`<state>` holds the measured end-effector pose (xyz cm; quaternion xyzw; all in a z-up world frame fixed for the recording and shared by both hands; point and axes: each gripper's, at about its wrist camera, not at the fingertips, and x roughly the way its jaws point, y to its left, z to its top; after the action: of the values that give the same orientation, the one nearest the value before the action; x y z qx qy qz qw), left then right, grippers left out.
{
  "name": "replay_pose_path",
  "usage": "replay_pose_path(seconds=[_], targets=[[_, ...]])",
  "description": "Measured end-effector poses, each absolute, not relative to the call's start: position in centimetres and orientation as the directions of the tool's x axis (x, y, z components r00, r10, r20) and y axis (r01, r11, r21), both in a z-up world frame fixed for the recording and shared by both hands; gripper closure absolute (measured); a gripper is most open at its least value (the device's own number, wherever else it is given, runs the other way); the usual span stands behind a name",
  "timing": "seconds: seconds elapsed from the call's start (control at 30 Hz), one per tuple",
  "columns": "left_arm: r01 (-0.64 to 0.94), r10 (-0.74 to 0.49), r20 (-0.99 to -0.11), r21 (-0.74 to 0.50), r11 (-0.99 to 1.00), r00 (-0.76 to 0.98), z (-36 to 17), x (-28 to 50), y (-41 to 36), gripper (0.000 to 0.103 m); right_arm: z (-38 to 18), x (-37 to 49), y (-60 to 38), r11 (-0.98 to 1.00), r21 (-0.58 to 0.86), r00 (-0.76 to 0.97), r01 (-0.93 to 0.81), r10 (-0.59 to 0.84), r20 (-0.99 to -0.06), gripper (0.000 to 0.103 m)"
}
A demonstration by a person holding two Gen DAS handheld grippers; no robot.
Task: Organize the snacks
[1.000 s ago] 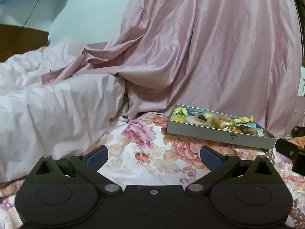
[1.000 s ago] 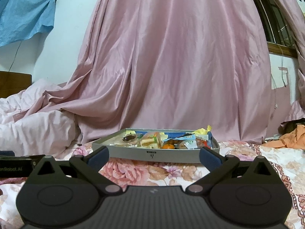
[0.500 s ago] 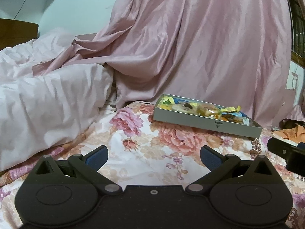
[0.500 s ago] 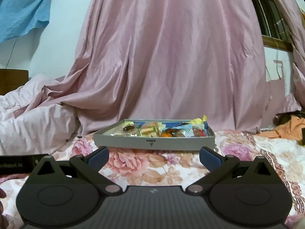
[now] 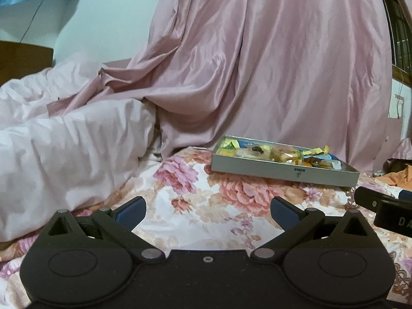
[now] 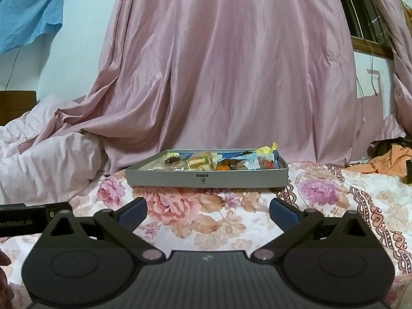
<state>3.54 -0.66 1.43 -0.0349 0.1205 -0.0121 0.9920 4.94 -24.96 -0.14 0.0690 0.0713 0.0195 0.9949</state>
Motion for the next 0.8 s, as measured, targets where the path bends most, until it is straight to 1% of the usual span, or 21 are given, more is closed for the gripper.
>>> replay_pose_path(seconds=[0.23,0.8], targets=[[0.002,-0.02,-0.234,-0.077,0.997,0.972,1.06,3.83,-0.4,0.001,-0.31,5.74,-24.65,0.992,0.121,0.992,-0.024,0.039,-0.119,0.0],[-0.005,-0.014,-0.237,-0.082,0.997,0.971,0.93,3.86,0.0,0.001,-0.55,5.87,-24.17,0.994,0.099,0.99,-0.034,0.047,-0.132,0.0]])
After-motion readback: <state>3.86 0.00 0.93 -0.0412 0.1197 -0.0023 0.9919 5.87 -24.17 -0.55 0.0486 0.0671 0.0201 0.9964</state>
